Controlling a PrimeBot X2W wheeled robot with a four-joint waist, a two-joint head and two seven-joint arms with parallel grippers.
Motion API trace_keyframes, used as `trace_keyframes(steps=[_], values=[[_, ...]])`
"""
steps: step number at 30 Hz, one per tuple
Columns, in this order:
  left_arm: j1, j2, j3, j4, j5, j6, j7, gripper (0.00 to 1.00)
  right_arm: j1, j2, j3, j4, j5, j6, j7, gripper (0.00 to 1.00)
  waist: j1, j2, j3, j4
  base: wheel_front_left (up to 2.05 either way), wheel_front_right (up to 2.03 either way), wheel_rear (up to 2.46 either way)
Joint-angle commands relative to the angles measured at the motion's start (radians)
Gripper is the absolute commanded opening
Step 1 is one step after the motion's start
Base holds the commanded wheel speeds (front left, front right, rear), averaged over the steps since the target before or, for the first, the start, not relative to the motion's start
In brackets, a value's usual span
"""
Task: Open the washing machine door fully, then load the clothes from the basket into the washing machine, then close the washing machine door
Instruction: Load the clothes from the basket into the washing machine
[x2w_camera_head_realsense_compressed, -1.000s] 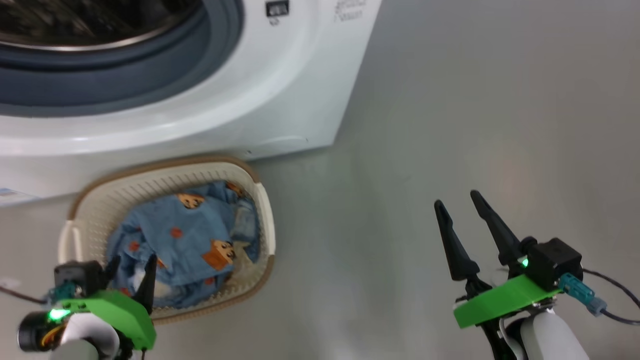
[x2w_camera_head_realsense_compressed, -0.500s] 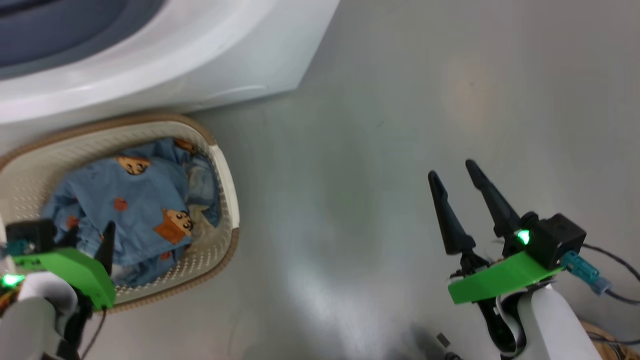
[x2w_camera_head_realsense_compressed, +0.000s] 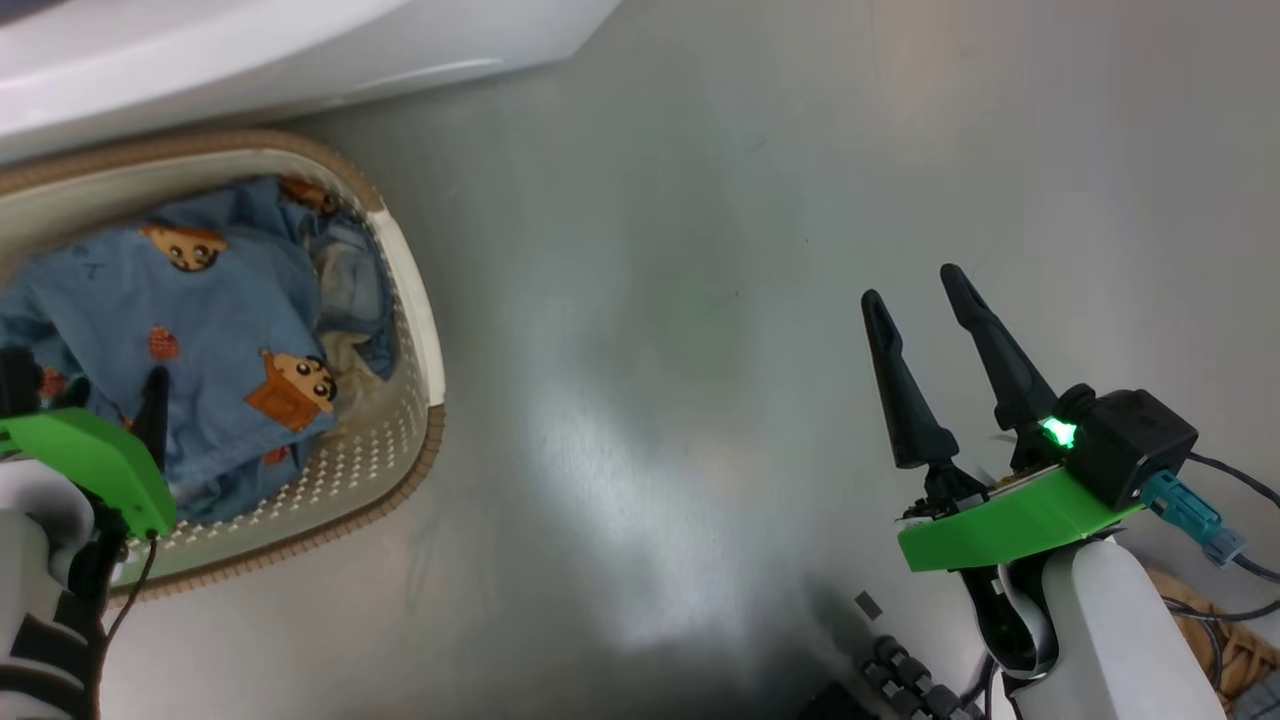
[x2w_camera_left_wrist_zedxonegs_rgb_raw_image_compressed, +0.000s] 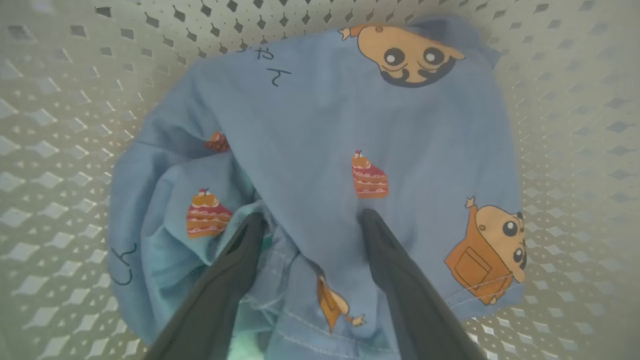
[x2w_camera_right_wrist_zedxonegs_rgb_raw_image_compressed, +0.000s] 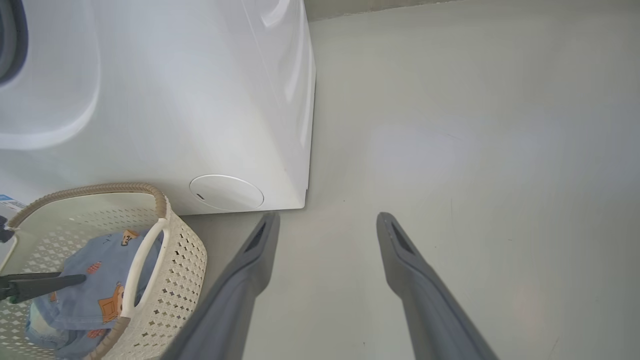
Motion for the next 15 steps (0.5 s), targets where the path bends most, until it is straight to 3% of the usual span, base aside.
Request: trace_keyframes(steps=[1,15], values=[[0.002,0.047,0.011,0.008,0.004,-0.002,0.0,1.0,0.01,0.003,0.018,-0.025,0.008,0.002,-0.012,1.0,-0.0001,-0.0001,0.027,-0.002,0.0,0.0,0.0],[-0.092,0.039,-0.106,0.05,-0.027,-0.011,0.084,1.0,0.002,0.003,0.026,-0.036,0.01,0.002,-0.012,1.0,-0.0001,-0.0001,0.095,-0.018,0.0,0.0,0.0]])
